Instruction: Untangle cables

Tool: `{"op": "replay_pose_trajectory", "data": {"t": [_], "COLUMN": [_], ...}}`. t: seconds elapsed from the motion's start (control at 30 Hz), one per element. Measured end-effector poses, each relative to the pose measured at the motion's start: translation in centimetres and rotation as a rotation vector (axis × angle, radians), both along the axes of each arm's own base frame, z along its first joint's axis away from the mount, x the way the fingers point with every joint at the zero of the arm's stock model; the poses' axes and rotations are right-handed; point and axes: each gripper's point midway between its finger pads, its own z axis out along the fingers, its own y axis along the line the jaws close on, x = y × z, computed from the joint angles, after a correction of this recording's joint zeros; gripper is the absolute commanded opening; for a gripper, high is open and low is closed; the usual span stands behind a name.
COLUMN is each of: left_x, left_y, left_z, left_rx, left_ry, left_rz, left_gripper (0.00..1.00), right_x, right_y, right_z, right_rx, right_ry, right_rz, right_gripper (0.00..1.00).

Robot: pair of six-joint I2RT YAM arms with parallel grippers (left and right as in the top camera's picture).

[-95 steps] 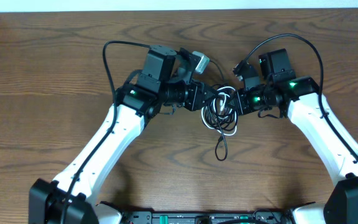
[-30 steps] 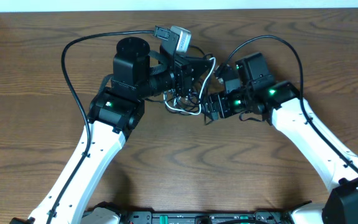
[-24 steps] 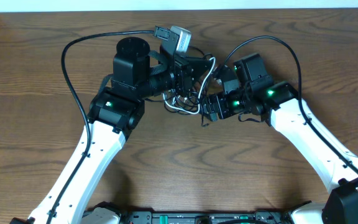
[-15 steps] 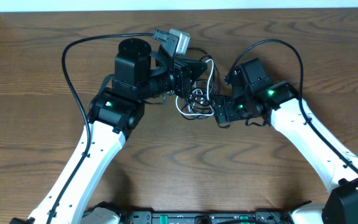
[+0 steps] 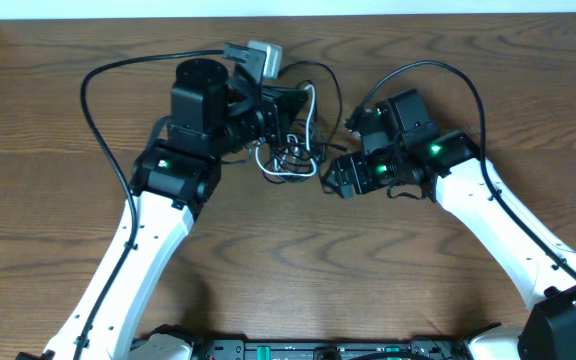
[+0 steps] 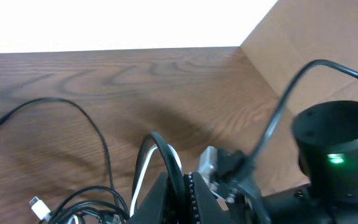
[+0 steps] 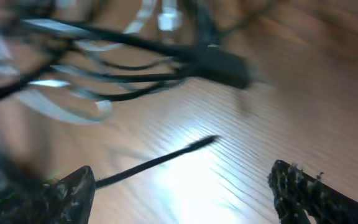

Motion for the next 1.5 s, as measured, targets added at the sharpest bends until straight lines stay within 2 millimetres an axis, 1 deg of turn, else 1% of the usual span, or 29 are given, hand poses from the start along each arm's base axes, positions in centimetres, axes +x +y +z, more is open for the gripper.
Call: {"op": "replay_pose_trajectory", "data": {"t": [0.1, 0.23, 0.47, 0.6, 0.7, 0.73, 0.8, 0.93, 0.97, 1.0, 1.1, 1.17, 1.2, 1.37, 1.5], "left_x": [0.1, -0.1, -0.6, -0.8, -1.1, -1.2, -1.4, -1.6, -1.7, -1.7, -1.8, -1.9, -1.9, -2.0, -2.0], "left_y": [0.2, -0.1, -1.3, -1.6, -1.9, -2.0, -2.1, -2.4, -2.5, -2.6, -2.7, -2.7, -2.7, -2.8, -2.7], "left_z": [0.0, 0.2, 2.1, 2.4, 2.6, 2.8, 3.0, 3.7, 3.9, 4.0, 4.1, 4.1, 4.1, 4.1, 3.9], "left_rx": [0.001, -0.01, -0.085, -0.114, -0.135, -0.144, -0.156, -0.185, -0.192, -0.2, -0.207, -0.209, -0.21, -0.213, -0.202], "left_ry": [0.001, -0.003, -0.041, -0.025, -0.016, -0.015, -0.015, -0.021, -0.022, -0.021, -0.016, -0.013, -0.012, -0.009, -0.005], "left_rz": [0.006, -0.013, -0.083, -0.097, -0.116, -0.124, -0.135, -0.155, -0.162, -0.167, -0.173, -0.175, -0.176, -0.182, -0.176], "left_gripper": [0.08, 0.08, 0.08, 0.08, 0.08, 0.08, 0.08, 0.08, 0.08, 0.08, 0.08, 0.08, 0.07, 0.08, 0.08], "right_x": [-0.1, -0.2, -0.3, -0.1, 0.1, 0.3, 0.7, 1.2, 1.3, 1.5, 1.9, 2.2, 2.3, 3.0, 3.2], "right_y": [1.8, 3.2, 3.6, 4.0, 4.1, 4.0, 3.8, 3.3, 3.3, 3.3, 3.3, 3.4, 3.4, 3.7, 3.0], "right_z": [1.4, 2.4, 2.3, 2.3, 2.2, 2.2, 2.1, 1.8, 1.8, 1.7, 1.2, 0.9, 0.8, 1.1, 0.6], "right_rx": [0.105, 0.167, 0.151, 0.131, 0.117, 0.11, 0.097, 0.069, 0.066, 0.064, 0.058, 0.057, 0.056, 0.071, 0.036], "right_ry": [-0.023, -0.046, -0.062, -0.091, -0.104, -0.11, -0.117, -0.123, -0.125, -0.129, -0.129, -0.126, -0.128, -0.154, -0.147], "right_rz": [0.071, 0.111, 0.114, 0.115, 0.102, 0.092, 0.076, 0.034, 0.028, 0.027, 0.014, 0.007, 0.005, -0.003, -0.032], "right_gripper": [0.88, 0.91, 0.89, 0.88, 0.86, 0.83, 0.74, 0.66, 0.57, 0.38, 0.14, 0.09, 0.01, 0.01, 0.01]}}
